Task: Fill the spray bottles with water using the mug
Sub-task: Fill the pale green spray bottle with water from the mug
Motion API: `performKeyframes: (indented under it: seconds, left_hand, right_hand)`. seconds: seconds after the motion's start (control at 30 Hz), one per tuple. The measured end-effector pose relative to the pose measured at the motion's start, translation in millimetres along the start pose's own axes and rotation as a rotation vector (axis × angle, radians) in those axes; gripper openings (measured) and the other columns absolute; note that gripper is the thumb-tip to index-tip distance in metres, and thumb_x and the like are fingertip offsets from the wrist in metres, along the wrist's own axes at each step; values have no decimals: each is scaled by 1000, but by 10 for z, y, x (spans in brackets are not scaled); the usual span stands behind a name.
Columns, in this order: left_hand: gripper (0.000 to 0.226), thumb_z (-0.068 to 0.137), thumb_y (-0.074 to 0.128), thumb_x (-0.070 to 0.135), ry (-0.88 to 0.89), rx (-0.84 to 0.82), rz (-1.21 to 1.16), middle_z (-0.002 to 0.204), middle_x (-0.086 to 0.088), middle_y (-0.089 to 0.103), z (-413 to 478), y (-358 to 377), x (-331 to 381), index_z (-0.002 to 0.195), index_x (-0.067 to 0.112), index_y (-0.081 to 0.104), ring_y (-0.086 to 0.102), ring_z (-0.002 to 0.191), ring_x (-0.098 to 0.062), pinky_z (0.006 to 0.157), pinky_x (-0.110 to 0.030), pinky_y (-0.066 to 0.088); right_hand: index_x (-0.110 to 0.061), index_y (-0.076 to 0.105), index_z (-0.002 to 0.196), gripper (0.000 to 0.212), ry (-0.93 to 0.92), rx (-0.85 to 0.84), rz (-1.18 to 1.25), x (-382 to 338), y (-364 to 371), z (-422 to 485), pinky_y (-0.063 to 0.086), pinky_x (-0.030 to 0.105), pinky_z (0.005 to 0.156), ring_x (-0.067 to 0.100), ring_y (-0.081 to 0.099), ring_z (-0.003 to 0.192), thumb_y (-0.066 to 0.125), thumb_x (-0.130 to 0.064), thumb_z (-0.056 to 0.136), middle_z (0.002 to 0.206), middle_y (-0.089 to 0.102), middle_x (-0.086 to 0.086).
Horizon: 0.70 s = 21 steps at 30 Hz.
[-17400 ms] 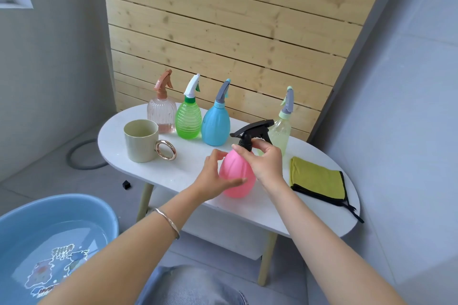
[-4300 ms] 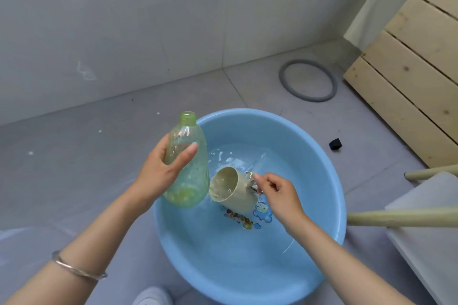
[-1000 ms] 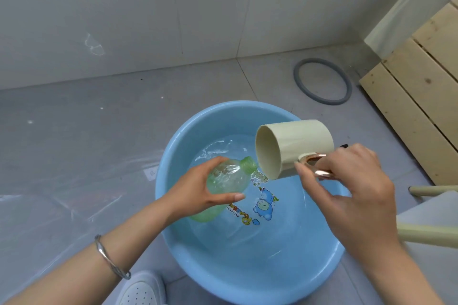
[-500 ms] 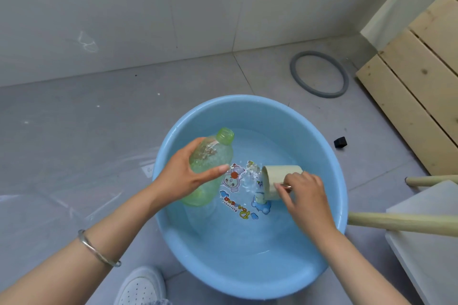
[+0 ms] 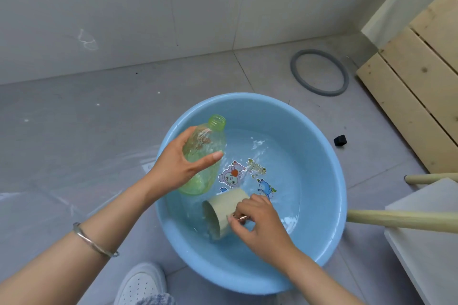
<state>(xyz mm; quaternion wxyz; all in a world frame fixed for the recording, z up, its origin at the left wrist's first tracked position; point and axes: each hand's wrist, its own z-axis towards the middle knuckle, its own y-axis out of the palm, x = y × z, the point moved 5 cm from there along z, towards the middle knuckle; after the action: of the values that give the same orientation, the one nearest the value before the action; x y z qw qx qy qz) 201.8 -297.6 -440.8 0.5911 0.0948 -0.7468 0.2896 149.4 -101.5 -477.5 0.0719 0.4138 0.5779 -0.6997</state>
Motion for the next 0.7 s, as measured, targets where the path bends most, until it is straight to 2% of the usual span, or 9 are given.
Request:
performKeyframes:
  seconds: [0.1, 0.17, 0.23, 0.3, 0.37, 0.47, 0.5, 0.6, 0.7]
  left_hand:
    - [56, 58, 68, 68, -2, 4, -10, 105, 22, 68, -5, -15, 6, 106, 41, 58, 62, 99, 9, 86, -5, 42]
    - [55, 58, 69, 67, 3, 4, -10, 103, 24, 68, -9, -22, 10, 106, 41, 58, 62, 98, 9, 85, -4, 42]
    - [55, 59, 68, 67, 5, -6, -7, 102, 27, 67, -18, -24, 15, 106, 40, 58, 62, 98, 9, 84, -3, 41]
    - [55, 59, 68, 67, 4, -14, -7, 103, 29, 66, -25, -28, 16, 106, 40, 58, 62, 97, 9, 82, -3, 41]
    - [56, 59, 69, 67, -1, -25, -6, 102, 30, 66, -31, -23, 15, 106, 41, 58, 62, 97, 8, 81, -3, 41]
    - [58, 58, 71, 67, 3, -84, 33, 102, 31, 64, -58, 32, 34, 107, 42, 56, 61, 97, 9, 82, -3, 41]
    - [59, 59, 73, 67, 7, -105, 48, 103, 30, 64, -68, 55, 35, 108, 40, 56, 61, 98, 9, 82, -3, 40]
    - [62, 61, 80, 66, -7, -167, 85, 103, 28, 65, -100, 125, 10, 110, 38, 55, 60, 100, 9, 83, -3, 39]
    - [68, 52, 77, 70, -9, -217, 153, 111, 33, 59, -136, 203, -32, 111, 49, 49, 52, 107, 20, 89, 2, 34]
  right_hand:
    - [-22, 46, 56, 31, 250, -11, 306, 92, -86, -33, 35, 22, 65, 3, 40, 63, 60, -38, 79, 57, 43, -11]
    - [-21, 50, 52, 37, 402, 16, 518, 169, -168, -77, 33, 22, 59, 4, 38, 56, 68, -20, 84, 54, 43, -10]
    - [-20, 48, 47, 46, 464, 69, 651, 179, -299, -117, 33, 16, 55, 3, 38, 51, 64, -1, 86, 49, 41, -11]
    - [-12, 44, 49, 44, 472, 146, 747, 154, -478, -147, 38, 9, 53, 0, 46, 47, 63, 5, 85, 46, 41, -10]
    - [-11, 43, 49, 39, 449, 221, 839, 93, -692, -150, 40, 7, 53, -2, 52, 48, 67, -4, 79, 45, 45, -8]
    - [-11, 45, 53, 35, 429, 351, 886, 29, -1019, -127, 42, 5, 62, 1, 60, 56, 75, -9, 70, 50, 55, -8]
    - [-8, 45, 56, 30, 422, 397, 874, 23, -1122, -115, 43, 6, 65, 2, 63, 58, 71, -12, 72, 52, 59, -6]
    - [-8, 45, 60, 26, 391, 531, 843, -52, -1390, -72, 45, 7, 64, 3, 62, 58, 65, -18, 71, 53, 59, -5]
    - [-7, 44, 61, 27, 379, 610, 799, -143, -1564, -56, 43, 7, 58, -2, 57, 52, 65, -18, 74, 50, 58, -11]
